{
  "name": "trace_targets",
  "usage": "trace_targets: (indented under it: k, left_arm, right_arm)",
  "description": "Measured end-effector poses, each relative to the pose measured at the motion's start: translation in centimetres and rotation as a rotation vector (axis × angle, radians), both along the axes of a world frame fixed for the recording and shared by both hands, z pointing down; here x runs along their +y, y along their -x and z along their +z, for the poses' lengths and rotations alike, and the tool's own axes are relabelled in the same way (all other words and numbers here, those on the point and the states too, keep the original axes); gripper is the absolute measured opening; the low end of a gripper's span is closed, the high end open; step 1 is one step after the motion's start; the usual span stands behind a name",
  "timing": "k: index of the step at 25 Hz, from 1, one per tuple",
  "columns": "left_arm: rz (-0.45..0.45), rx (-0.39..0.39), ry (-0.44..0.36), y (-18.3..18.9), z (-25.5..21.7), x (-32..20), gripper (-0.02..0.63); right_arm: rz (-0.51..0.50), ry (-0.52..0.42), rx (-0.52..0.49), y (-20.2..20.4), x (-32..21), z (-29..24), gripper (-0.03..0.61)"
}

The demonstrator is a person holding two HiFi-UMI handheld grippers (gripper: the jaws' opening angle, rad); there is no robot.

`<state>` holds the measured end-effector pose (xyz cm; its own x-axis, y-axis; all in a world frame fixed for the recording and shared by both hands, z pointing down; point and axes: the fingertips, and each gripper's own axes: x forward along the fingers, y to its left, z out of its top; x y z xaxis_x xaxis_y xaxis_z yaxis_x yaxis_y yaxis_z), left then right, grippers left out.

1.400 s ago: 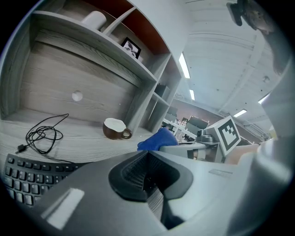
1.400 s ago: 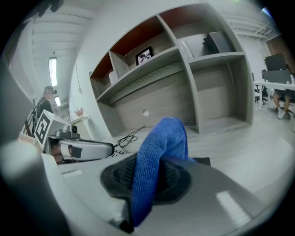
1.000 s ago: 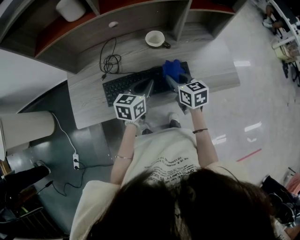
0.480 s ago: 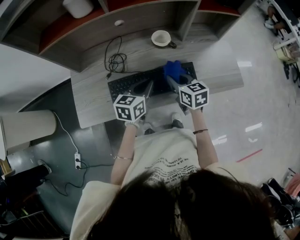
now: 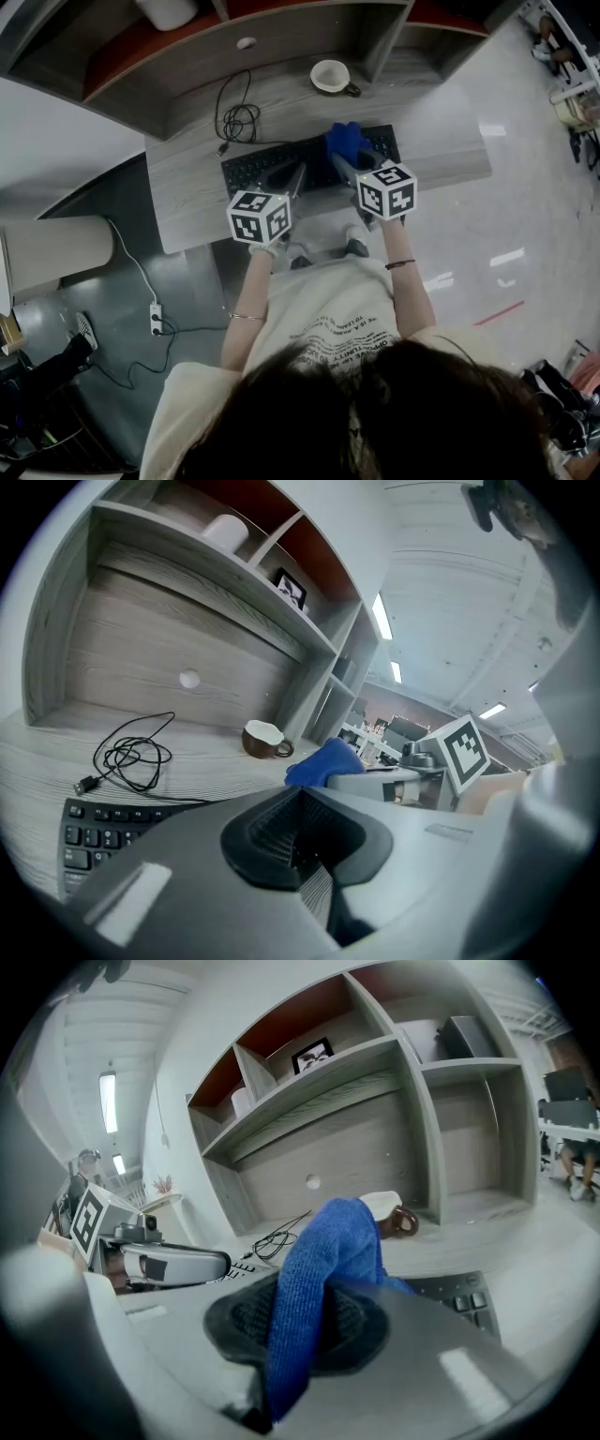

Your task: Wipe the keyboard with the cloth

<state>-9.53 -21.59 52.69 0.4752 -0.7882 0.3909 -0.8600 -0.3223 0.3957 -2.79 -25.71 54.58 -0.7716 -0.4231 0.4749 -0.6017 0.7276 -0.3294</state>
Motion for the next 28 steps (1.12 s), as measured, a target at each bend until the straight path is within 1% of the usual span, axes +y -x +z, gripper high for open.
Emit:
trace_targets:
  k: [13,28]
  left_arm:
    - [-0.031,-0.011,0.004,2.5,0.1,1.5,0.002]
    - [-0.039,-0.010,0.003,5.0,0.2,3.1,0.002]
  right_arm:
    - [-0.033,0.003,-0.010,2.7,1.4,0.1,0.058]
    - [-0.048,0.002,-0.007,5.4,3.0,0.1,0.058]
